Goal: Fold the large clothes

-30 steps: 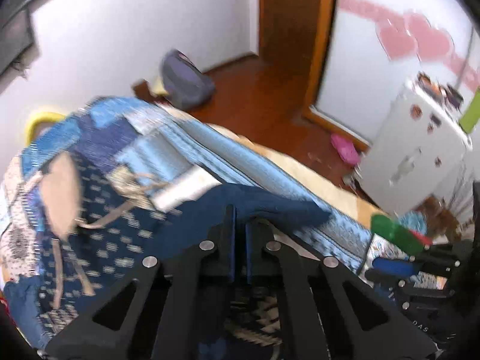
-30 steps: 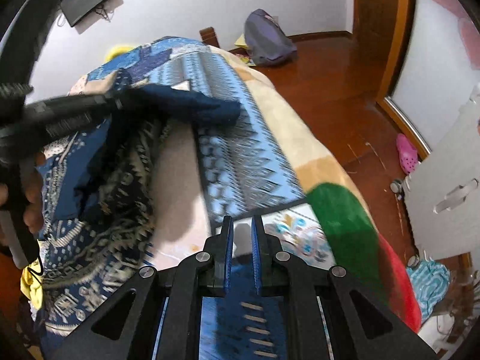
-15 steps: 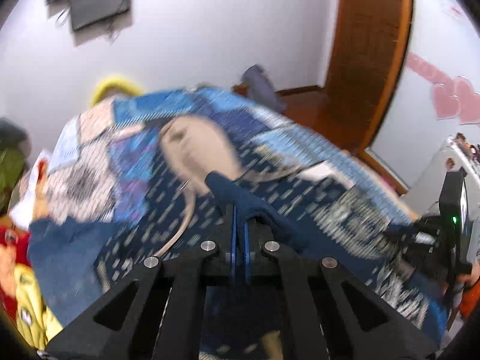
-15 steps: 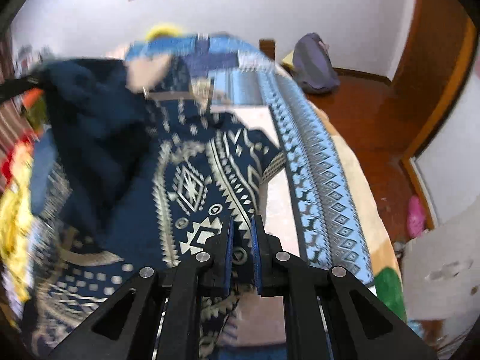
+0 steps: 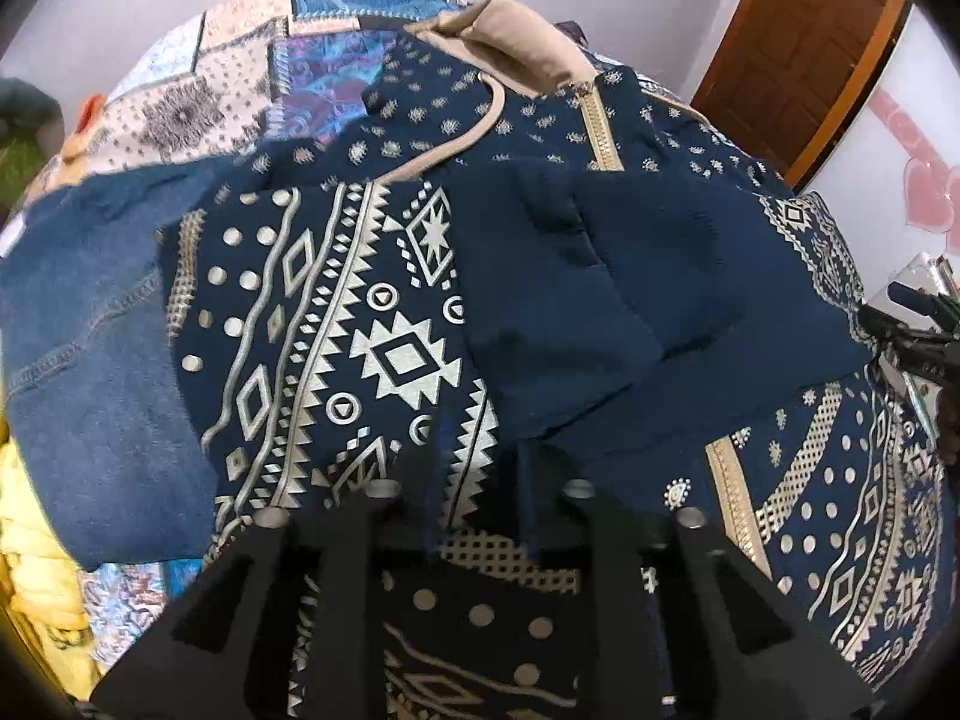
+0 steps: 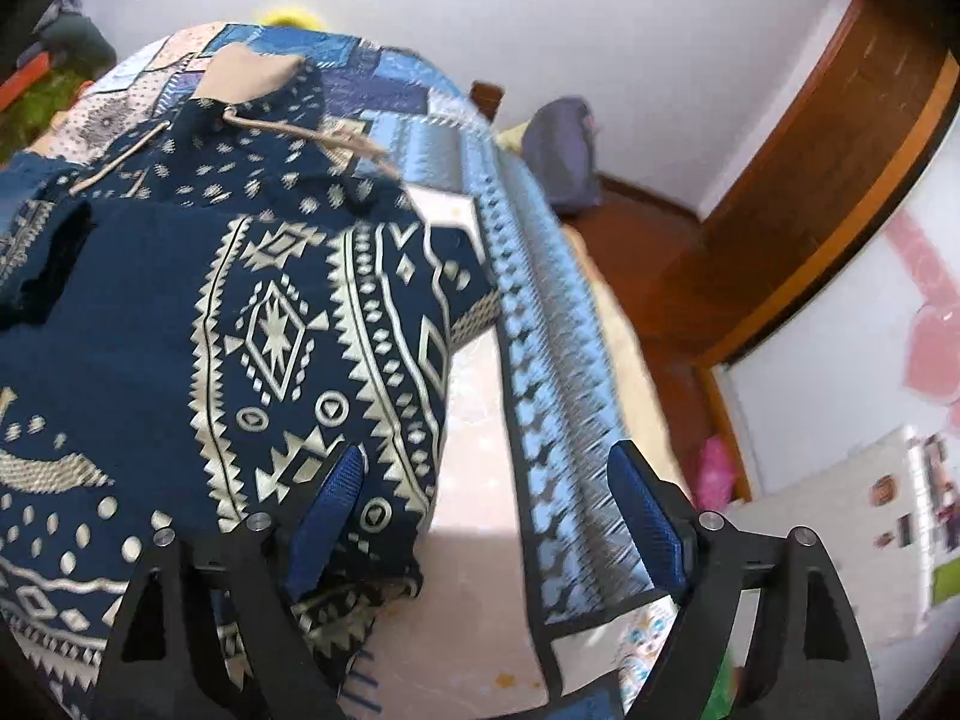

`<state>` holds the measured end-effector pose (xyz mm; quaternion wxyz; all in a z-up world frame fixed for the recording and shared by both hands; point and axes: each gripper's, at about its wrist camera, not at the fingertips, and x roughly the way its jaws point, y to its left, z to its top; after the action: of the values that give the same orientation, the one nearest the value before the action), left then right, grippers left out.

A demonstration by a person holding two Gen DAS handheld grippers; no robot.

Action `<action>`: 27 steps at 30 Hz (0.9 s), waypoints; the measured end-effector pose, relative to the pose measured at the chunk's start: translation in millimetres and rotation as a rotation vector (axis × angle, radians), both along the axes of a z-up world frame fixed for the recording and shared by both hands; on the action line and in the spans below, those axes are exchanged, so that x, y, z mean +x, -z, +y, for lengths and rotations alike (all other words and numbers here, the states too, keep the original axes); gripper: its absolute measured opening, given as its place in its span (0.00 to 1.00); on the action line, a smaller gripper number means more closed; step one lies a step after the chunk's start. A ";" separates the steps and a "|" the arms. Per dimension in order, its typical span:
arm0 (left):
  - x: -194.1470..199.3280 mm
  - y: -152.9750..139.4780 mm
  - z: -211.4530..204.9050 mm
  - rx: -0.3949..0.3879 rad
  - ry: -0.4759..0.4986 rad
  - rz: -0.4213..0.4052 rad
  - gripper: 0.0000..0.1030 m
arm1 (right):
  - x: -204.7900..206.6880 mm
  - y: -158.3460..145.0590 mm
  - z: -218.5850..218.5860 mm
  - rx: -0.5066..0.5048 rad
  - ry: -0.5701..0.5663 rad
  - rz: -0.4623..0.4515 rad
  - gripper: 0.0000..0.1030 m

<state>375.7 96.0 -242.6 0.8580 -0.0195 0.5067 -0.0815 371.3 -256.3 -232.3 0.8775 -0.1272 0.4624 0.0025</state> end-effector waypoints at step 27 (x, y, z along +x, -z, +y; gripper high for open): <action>40.7 -38.7 -37.3 0.017 -0.035 -0.121 0.13 | -26.8 -30.9 -22.2 0.401 0.020 0.061 0.80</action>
<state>416.5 58.7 -203.9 0.8886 -0.0159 0.4541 -0.0633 344.5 -278.5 -201.5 0.8707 0.0549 0.4803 0.0900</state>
